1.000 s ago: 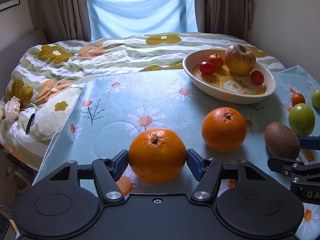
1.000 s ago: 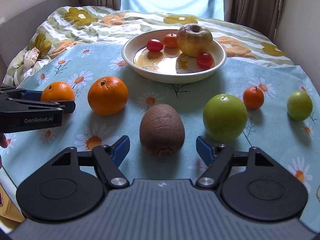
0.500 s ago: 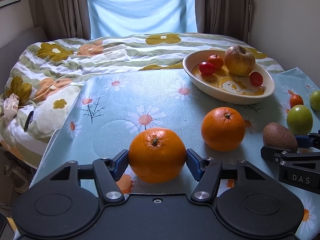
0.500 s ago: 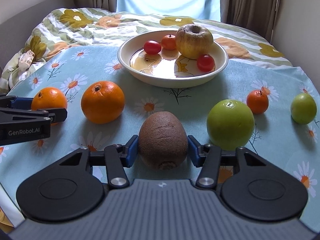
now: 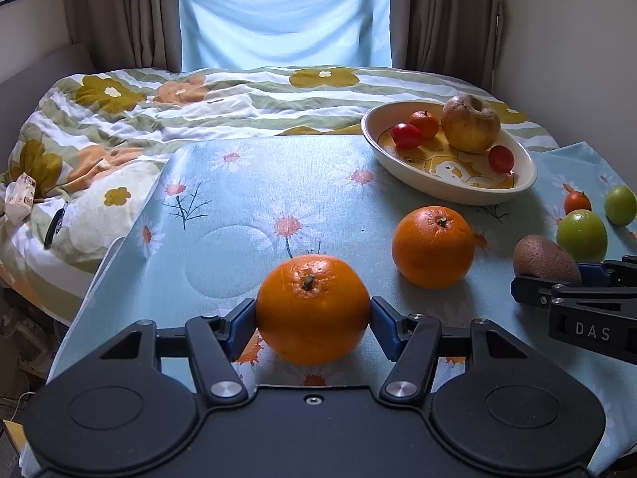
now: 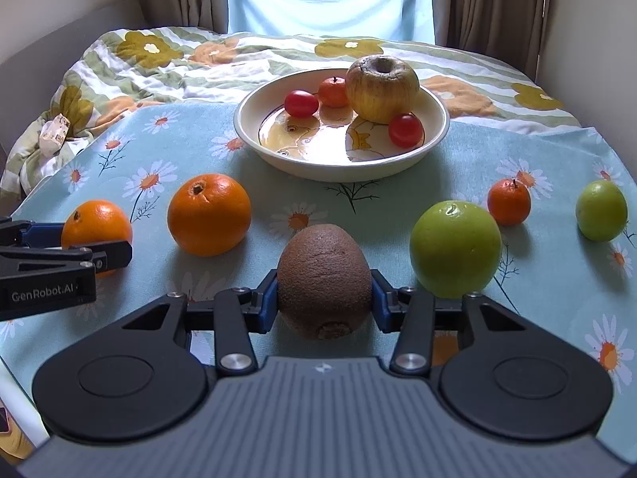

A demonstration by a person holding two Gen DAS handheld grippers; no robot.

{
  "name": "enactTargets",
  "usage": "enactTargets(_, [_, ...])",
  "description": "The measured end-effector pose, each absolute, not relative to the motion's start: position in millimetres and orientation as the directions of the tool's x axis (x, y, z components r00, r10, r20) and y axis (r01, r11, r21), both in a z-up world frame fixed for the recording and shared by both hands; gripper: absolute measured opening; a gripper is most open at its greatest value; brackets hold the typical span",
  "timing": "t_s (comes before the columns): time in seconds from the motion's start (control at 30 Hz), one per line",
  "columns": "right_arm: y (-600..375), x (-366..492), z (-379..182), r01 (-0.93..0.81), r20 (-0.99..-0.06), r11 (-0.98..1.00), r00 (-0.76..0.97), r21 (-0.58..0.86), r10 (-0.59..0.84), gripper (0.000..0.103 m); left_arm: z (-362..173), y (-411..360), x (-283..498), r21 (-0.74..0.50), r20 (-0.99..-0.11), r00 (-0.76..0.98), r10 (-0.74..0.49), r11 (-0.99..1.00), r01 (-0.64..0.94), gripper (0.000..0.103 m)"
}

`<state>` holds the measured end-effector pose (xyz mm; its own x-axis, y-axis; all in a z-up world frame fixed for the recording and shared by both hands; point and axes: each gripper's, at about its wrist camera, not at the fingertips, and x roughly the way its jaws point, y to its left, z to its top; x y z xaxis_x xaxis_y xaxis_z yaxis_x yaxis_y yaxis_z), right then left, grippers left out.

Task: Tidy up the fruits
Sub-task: 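Lift the orange and kiwi and carry both toward the white bowl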

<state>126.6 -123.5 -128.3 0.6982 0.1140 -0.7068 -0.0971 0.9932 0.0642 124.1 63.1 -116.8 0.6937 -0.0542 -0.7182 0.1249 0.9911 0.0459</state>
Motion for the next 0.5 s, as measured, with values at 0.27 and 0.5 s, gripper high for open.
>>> enactTargets(0.27, [-123, 118, -106, -0.097, -0.691, 0.993, 0.712, 0.073, 0.121, 0.061, -97, 63, 112, 0.043, -0.696, 0.715, -0.059, 0.991, 0.123, 0.065])
enactTargets(0.5, [-133, 112, -64, -0.101, -0.68, 0.992, 0.722, 0.082, 0.129, 0.061, -61, 57, 96, 0.025, -0.678, 0.732, -0.071, 0.993, 0.119, 0.065])
